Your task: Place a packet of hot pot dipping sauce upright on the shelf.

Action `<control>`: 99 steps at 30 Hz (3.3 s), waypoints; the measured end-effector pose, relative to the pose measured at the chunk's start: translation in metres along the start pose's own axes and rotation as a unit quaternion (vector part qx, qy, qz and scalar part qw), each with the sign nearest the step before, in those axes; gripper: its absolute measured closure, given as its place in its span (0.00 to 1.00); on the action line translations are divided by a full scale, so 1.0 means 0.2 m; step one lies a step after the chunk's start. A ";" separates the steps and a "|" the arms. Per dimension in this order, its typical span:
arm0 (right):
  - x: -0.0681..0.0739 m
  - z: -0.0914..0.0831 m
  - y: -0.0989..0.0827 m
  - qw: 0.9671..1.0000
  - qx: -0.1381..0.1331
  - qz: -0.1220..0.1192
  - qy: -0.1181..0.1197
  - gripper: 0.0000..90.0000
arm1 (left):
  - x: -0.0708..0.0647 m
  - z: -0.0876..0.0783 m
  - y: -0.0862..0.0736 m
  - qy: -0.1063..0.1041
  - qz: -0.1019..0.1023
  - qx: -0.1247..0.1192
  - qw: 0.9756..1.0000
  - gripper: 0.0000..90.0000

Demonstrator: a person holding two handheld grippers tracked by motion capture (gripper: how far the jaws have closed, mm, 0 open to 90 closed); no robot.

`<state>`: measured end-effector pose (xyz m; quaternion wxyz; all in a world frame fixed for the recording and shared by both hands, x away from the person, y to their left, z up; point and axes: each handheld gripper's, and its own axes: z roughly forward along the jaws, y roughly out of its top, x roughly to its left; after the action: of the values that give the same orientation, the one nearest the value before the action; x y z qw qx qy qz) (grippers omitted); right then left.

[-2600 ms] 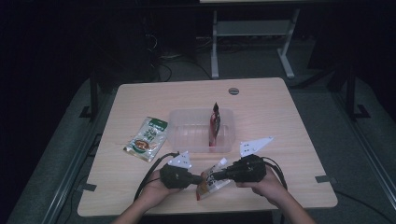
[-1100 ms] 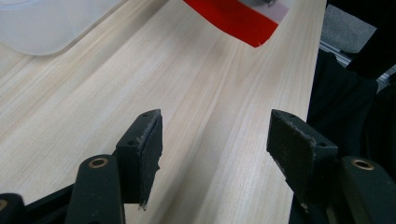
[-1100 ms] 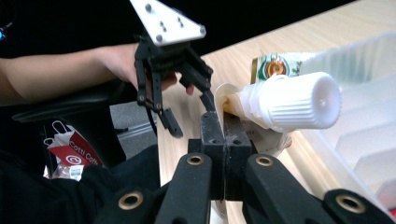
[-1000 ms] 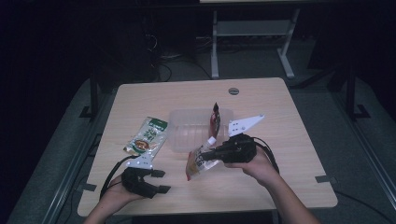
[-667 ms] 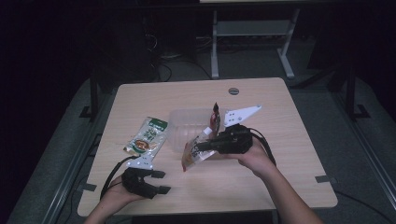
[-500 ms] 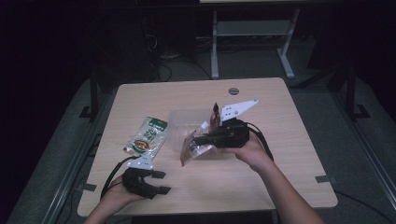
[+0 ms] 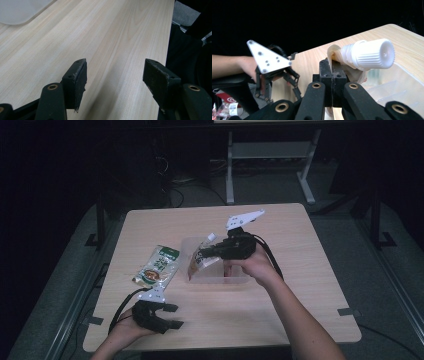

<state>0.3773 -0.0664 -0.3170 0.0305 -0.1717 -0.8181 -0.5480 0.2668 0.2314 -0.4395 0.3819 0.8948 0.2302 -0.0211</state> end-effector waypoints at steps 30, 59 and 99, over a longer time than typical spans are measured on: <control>-0.13 0.22 0.02 0.998 0.045 0.015 -0.050 1.00 | 0.00 0.00 0.00 0.000 0.003 0.006 1.000 0.40; -0.11 0.35 -0.01 0.995 0.069 0.025 -0.068 0.86 | 0.01 -0.01 0.00 0.002 0.002 0.005 1.000 0.39; 0.23 0.00 -0.44 0.995 0.071 -0.016 -0.069 0.40 | 0.01 0.00 0.00 0.009 -0.012 0.001 1.000 0.40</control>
<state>0.3069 -0.0846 -0.3840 -0.0232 -0.1932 -0.8579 -0.4756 0.2688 0.2309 -0.4400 0.3784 0.8925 0.2448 -0.0177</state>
